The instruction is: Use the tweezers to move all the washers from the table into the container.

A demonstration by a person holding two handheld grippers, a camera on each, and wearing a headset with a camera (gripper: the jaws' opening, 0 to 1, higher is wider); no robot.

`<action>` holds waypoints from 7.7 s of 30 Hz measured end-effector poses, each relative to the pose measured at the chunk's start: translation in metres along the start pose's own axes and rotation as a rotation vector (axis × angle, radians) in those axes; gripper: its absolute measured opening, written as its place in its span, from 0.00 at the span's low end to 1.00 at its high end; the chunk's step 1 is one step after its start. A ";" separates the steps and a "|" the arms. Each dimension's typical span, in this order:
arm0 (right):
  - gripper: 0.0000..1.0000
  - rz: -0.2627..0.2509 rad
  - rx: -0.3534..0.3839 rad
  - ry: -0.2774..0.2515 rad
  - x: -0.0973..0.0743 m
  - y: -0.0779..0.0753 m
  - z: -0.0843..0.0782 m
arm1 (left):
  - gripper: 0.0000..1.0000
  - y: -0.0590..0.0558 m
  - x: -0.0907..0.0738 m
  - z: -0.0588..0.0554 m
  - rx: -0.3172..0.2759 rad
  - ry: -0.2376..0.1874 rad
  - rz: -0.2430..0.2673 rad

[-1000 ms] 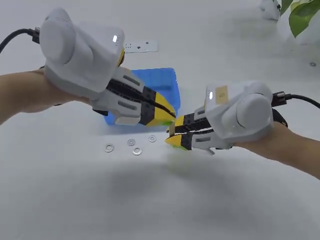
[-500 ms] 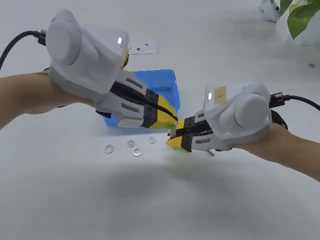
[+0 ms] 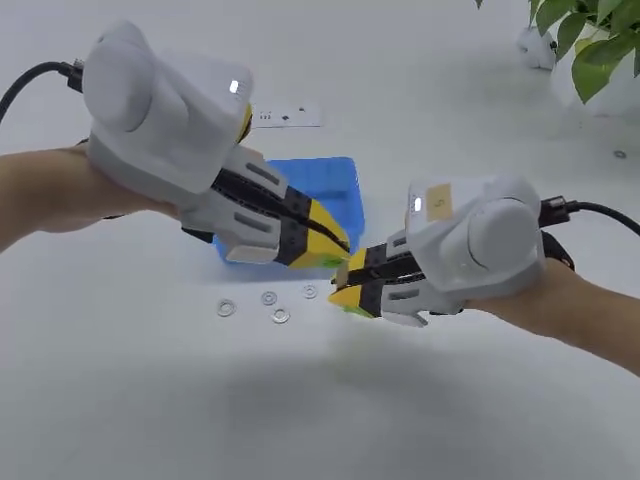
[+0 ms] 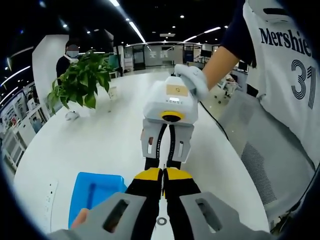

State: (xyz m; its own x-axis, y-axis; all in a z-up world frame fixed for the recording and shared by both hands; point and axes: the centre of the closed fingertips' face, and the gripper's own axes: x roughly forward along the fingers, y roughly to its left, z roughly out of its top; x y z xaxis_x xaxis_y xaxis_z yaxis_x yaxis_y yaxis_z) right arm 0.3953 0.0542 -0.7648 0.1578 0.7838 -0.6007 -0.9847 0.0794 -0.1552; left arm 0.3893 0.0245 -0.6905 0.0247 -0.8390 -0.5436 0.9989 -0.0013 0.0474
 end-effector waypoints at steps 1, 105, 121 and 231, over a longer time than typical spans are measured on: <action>0.10 0.000 -0.003 -0.002 -0.001 0.000 0.002 | 0.05 0.000 -0.003 0.001 -0.003 -0.003 0.004; 0.10 -0.079 -0.068 -0.072 0.024 -0.082 0.072 | 0.05 0.065 -0.074 0.014 0.069 0.050 0.188; 0.10 -0.069 -0.101 -0.070 0.008 -0.040 0.069 | 0.05 0.036 -0.069 0.014 0.094 0.040 0.152; 0.10 -0.055 -0.082 -0.080 0.003 -0.055 0.081 | 0.05 0.044 -0.071 0.032 0.050 -0.002 0.154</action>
State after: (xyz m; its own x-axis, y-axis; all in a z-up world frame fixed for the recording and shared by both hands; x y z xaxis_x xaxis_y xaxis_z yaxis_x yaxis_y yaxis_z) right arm 0.4435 0.1023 -0.6947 0.2014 0.8265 -0.5257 -0.9650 0.0754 -0.2512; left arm 0.4299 0.0669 -0.6232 0.1776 -0.8324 -0.5250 0.9800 0.1009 0.1715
